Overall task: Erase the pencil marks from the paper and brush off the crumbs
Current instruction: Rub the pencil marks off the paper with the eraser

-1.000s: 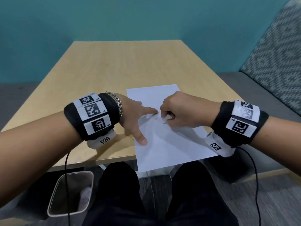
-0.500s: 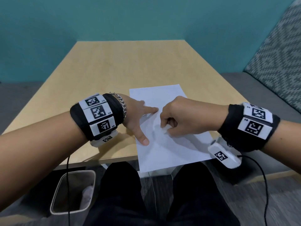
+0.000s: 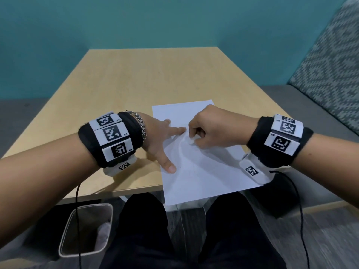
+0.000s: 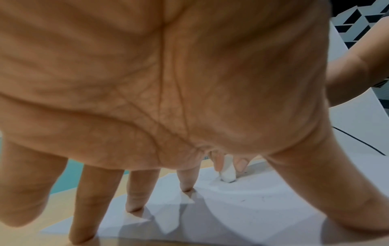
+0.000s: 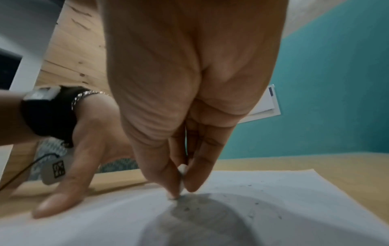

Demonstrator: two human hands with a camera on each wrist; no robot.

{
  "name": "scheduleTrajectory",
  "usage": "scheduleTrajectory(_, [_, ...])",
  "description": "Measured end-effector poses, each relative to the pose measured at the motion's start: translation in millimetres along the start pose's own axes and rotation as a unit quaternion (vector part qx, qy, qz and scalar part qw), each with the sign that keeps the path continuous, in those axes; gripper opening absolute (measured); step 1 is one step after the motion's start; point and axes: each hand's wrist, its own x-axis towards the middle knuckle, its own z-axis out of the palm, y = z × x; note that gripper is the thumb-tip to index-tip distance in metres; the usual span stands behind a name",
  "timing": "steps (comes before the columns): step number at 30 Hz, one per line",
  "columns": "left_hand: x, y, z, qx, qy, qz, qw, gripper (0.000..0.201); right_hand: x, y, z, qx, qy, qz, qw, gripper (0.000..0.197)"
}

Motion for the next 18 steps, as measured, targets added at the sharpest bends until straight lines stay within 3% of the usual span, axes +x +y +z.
scheduleTrajectory(5, [-3.5,-13.6,1.7,0.011,-0.008,0.017,1.000,0.138,-24.6,19.3,-10.1,0.012,-0.035,0.041,0.998,0.022])
scheduleTrajectory(9, [0.1,-0.3,1.7,0.019,0.023,0.029,0.999,0.134,-37.9,21.1,-5.2,0.026,-0.032,0.066,0.997,0.022])
scheduleTrajectory(15, [6.8,6.8,2.6,-0.029,0.020,0.019,0.999,0.136,-22.9,6.0,-4.7,0.010,-0.012,-0.010,1.000,0.021])
scheduleTrajectory(18, [6.0,6.2,3.0,-0.031,0.019,0.024,0.999,0.137,-14.4,0.4,4.0,0.010,0.001,-0.014,1.000,0.022])
